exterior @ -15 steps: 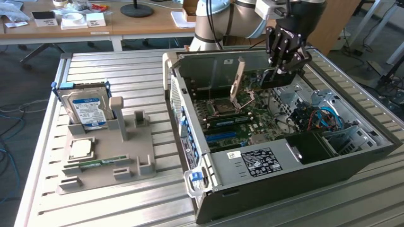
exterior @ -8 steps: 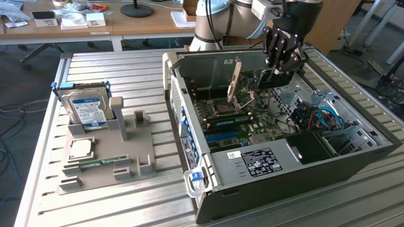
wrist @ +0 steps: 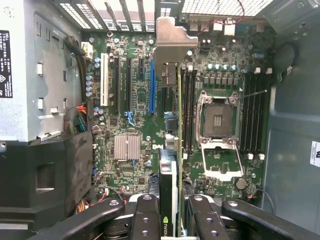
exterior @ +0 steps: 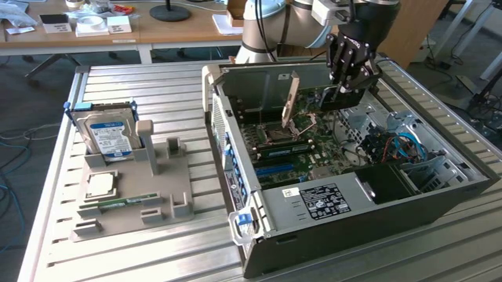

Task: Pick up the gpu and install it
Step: 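Insert the gpu into the slot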

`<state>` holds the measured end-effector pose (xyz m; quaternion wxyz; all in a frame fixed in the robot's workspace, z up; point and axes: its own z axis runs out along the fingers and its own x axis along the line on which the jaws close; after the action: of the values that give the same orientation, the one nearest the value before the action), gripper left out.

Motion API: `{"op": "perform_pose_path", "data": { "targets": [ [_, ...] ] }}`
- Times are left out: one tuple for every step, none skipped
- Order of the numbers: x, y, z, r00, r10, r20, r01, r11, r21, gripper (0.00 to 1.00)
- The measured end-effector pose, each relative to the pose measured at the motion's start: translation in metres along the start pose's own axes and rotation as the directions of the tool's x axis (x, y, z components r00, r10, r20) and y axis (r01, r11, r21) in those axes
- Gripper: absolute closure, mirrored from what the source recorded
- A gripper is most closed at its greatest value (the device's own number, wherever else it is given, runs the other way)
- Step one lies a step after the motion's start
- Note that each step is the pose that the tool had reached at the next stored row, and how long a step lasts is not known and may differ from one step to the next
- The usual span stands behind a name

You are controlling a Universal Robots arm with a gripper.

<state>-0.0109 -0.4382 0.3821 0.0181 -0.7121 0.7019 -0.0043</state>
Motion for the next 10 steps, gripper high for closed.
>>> {"op": "perform_pose_path", "data": {
  "targets": [
    [0.0000,0.0003,0.0004,1.0000,0.000,0.0000,0.000,1.0000,0.0000,0.73],
    [0.0000,0.0007,0.0008,1.0000,0.000,0.0000,0.000,1.0000,0.0001,0.73],
    [0.0000,0.0011,0.0014,1.0000,0.000,0.0001,0.000,1.0000,0.0000,0.73],
    [0.0000,0.0015,0.0021,1.0000,0.000,0.0001,0.000,1.0000,0.0001,0.73],
    [0.0000,0.0019,0.0029,1.0000,0.000,0.0001,0.000,1.0000,0.0001,0.73],
    [0.0000,0.0022,0.0037,1.0000,0.000,0.0000,0.000,1.0000,0.0001,0.73],
    [0.0000,0.0024,0.0044,1.0000,0.000,-0.0001,0.000,1.0000,0.0000,0.73],
    [0.0000,0.0024,0.0047,1.0000,0.000,-0.0001,0.000,1.0000,0.0000,0.73],
    [0.0000,0.0024,0.0047,1.0000,0.000,-0.0001,0.000,1.0000,0.0000,0.73],
    [0.0000,0.0025,0.0047,1.0000,0.000,-0.0002,0.000,1.0000,0.0000,0.73]
  ]
}}
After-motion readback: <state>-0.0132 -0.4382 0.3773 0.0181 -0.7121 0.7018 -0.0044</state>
